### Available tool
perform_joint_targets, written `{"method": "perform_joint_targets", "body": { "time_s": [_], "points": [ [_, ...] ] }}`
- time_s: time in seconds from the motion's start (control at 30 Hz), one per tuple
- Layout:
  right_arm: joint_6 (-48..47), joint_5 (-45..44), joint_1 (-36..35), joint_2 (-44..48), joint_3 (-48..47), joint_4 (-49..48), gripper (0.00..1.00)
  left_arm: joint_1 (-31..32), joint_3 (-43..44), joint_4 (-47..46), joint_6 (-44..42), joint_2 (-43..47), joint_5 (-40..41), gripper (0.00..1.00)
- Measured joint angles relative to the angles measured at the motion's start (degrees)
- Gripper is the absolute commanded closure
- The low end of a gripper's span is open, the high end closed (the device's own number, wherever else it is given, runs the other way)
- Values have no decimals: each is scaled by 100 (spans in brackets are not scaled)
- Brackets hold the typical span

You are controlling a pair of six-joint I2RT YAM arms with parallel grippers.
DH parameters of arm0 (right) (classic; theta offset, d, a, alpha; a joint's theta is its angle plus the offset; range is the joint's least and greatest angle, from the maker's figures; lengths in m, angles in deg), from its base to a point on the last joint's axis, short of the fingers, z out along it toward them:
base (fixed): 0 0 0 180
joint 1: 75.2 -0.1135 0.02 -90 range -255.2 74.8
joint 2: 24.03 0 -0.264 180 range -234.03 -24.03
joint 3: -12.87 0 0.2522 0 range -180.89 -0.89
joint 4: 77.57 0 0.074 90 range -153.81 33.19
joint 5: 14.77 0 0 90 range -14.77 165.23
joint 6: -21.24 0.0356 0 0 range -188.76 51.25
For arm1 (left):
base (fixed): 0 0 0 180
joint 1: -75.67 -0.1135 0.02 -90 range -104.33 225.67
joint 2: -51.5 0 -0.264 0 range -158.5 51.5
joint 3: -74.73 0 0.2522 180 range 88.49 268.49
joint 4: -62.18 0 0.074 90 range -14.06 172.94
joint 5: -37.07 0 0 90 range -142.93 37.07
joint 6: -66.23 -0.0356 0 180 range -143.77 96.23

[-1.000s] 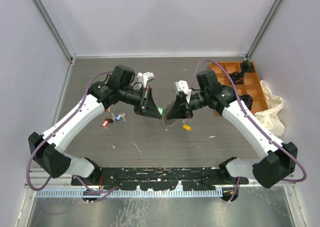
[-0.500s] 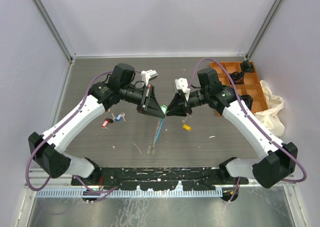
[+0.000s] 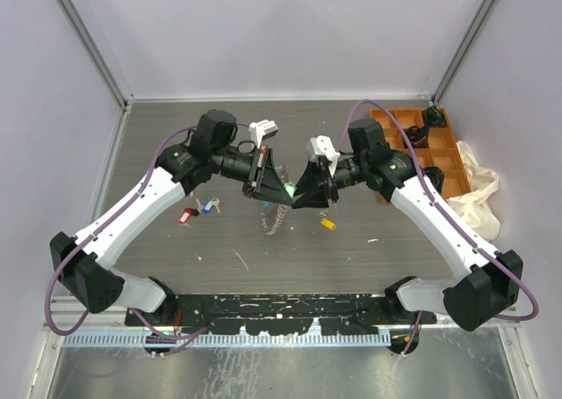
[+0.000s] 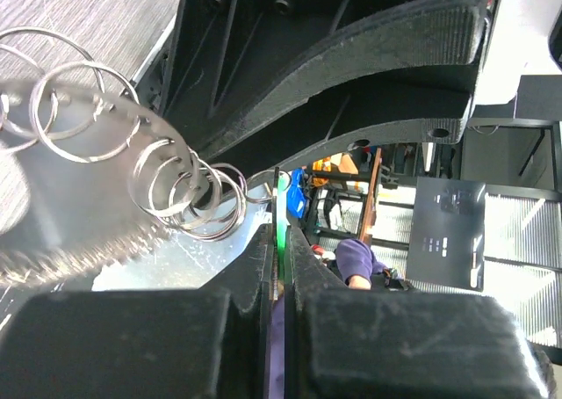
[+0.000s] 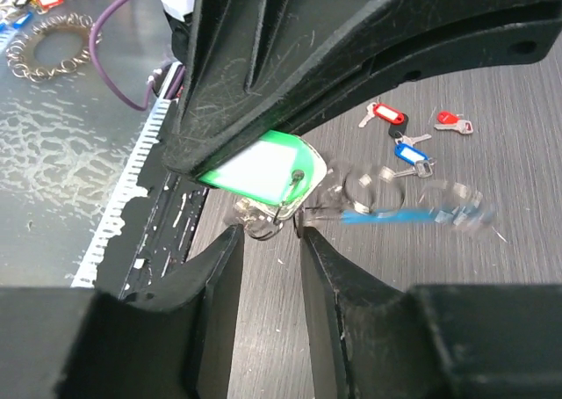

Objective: Remove the keys from the keyring

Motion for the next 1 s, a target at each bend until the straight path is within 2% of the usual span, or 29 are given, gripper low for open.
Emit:
{"method": "perform_joint_targets", "body": {
  "time_s": [0.13,0.47,0.63,0.73,1.0],
  "points": [
    [20,87,0,0,-66,11,63,4,-2,-17,26,0,0,100],
    [262,118,0,46,-190,-2,74,24,-15,-46,48,0,-2,100],
    [413,48,0,46,-190,-90,89,31,-28,-57,68,0,-7,100],
    [474,50,0,48,-190,-105,95,31,-31,-55,68,0,-2,100],
    [474,37,17,85,-190,-118,98,31,-31,-55,79,7,-20,100]
  ]
}}
